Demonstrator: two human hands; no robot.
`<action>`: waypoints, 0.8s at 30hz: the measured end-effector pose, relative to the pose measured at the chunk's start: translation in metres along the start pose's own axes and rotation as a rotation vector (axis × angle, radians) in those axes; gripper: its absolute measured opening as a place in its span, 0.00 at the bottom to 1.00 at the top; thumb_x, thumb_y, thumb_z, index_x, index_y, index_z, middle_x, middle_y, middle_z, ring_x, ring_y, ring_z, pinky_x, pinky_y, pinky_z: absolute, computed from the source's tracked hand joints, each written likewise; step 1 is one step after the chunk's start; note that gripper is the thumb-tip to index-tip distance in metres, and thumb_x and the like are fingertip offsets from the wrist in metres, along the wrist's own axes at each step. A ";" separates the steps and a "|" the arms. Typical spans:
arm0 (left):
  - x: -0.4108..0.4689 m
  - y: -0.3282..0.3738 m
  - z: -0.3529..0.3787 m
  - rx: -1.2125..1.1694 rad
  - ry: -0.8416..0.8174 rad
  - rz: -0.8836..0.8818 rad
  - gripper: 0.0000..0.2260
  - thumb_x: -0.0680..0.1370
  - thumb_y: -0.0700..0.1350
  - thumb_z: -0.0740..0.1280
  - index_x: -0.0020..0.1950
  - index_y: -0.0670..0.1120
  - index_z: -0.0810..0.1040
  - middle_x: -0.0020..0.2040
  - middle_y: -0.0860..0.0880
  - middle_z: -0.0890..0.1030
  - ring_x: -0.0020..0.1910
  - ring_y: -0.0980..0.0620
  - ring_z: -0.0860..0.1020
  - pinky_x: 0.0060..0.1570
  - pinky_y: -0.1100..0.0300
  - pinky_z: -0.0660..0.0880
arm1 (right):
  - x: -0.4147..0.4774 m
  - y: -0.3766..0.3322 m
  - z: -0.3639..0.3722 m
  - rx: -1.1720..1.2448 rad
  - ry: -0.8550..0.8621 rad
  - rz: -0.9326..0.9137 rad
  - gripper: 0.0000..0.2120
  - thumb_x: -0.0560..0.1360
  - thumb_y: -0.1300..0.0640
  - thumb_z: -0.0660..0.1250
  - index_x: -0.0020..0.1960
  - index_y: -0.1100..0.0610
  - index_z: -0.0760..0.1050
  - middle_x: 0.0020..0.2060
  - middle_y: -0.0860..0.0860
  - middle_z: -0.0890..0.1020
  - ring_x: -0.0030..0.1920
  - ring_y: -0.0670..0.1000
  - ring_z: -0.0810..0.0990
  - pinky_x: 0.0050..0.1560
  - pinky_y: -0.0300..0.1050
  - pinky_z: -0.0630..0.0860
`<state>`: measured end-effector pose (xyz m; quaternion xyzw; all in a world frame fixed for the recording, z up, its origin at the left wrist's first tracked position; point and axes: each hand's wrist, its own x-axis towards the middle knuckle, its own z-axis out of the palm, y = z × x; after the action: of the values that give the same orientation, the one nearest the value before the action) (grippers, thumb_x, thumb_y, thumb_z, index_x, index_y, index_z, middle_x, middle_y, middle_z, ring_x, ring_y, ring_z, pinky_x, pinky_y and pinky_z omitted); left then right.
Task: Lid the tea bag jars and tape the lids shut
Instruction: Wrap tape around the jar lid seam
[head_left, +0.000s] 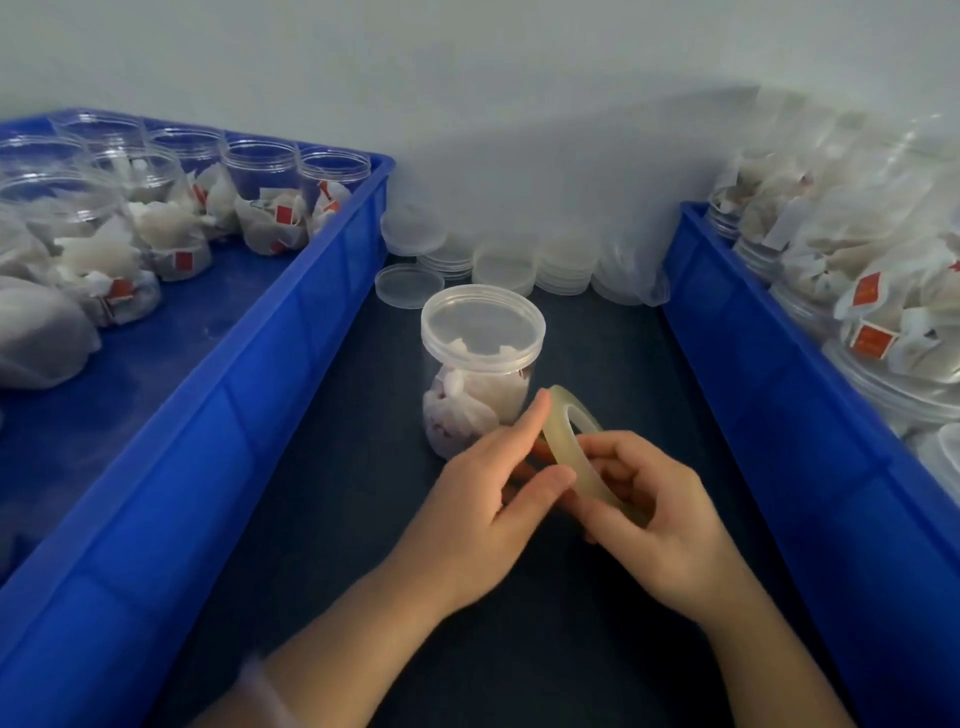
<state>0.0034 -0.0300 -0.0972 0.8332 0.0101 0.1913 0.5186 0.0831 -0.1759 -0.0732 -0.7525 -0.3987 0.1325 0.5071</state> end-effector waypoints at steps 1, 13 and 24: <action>0.000 -0.001 -0.001 -0.012 0.014 0.026 0.28 0.74 0.58 0.60 0.72 0.59 0.58 0.58 0.55 0.78 0.56 0.61 0.77 0.57 0.65 0.74 | -0.001 0.002 0.001 0.007 -0.002 -0.007 0.14 0.73 0.63 0.70 0.53 0.48 0.76 0.44 0.38 0.83 0.41 0.40 0.82 0.38 0.30 0.75; 0.001 0.000 -0.011 -0.039 0.189 0.016 0.21 0.74 0.40 0.71 0.65 0.51 0.74 0.51 0.54 0.83 0.51 0.62 0.81 0.53 0.66 0.76 | -0.001 0.010 0.020 -0.008 0.123 -0.051 0.18 0.71 0.63 0.72 0.57 0.47 0.76 0.48 0.35 0.82 0.50 0.37 0.81 0.49 0.28 0.75; 0.002 -0.003 -0.015 -0.161 0.270 -0.060 0.06 0.73 0.37 0.71 0.48 0.42 0.84 0.39 0.51 0.85 0.37 0.56 0.84 0.38 0.66 0.78 | -0.002 0.014 0.020 -0.018 0.062 -0.058 0.17 0.71 0.65 0.72 0.57 0.53 0.78 0.47 0.40 0.84 0.49 0.41 0.83 0.51 0.34 0.77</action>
<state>0.0014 -0.0153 -0.0935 0.7551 0.0893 0.2862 0.5830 0.0764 -0.1663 -0.0946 -0.7489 -0.4056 0.0910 0.5161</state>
